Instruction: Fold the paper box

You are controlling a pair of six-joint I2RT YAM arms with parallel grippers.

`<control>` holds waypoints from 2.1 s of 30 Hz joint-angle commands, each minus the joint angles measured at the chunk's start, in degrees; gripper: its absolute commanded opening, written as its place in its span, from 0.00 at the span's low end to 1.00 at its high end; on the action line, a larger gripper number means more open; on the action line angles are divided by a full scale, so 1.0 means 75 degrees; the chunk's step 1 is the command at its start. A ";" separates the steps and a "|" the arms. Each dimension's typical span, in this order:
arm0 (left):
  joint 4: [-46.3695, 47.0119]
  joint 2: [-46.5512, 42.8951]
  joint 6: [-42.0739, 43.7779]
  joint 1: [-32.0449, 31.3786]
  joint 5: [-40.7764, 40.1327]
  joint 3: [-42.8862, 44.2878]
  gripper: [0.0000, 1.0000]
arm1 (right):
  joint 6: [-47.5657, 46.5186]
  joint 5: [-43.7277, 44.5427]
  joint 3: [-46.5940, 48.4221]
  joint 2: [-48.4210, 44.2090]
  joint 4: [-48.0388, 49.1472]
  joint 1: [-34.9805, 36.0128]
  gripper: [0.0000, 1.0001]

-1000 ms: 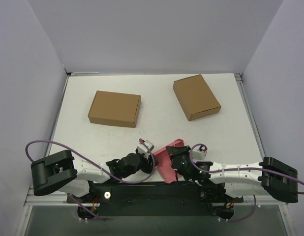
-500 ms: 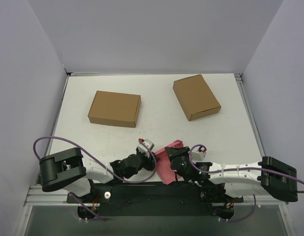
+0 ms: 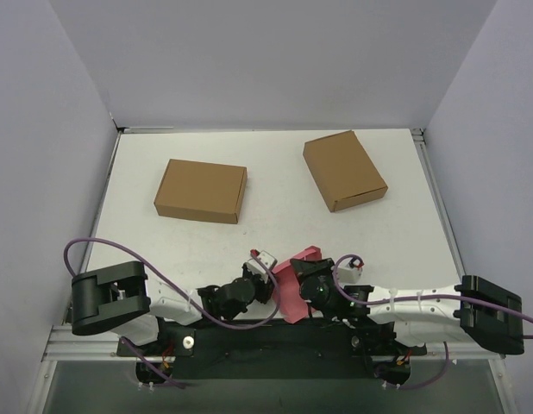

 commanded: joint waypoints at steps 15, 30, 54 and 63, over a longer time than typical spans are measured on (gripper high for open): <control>-0.0552 0.0090 0.0538 -0.0233 -0.0337 0.0070 0.17 | 0.0983 0.1718 0.0267 -0.0026 -0.3138 0.1065 0.03; -0.2448 -0.0964 0.0762 0.0199 0.2333 0.0515 0.00 | -0.4257 0.2014 0.1592 -0.3482 -0.5731 0.2484 0.67; -0.4444 -0.2523 0.0339 0.1630 0.7526 0.1090 0.00 | -1.0395 0.1216 0.4440 0.0712 -0.7184 0.3608 0.52; -0.4491 -0.2524 0.0315 0.1701 0.7585 0.1148 0.00 | -1.0454 0.0515 0.3750 -0.0050 -0.6400 0.4136 0.50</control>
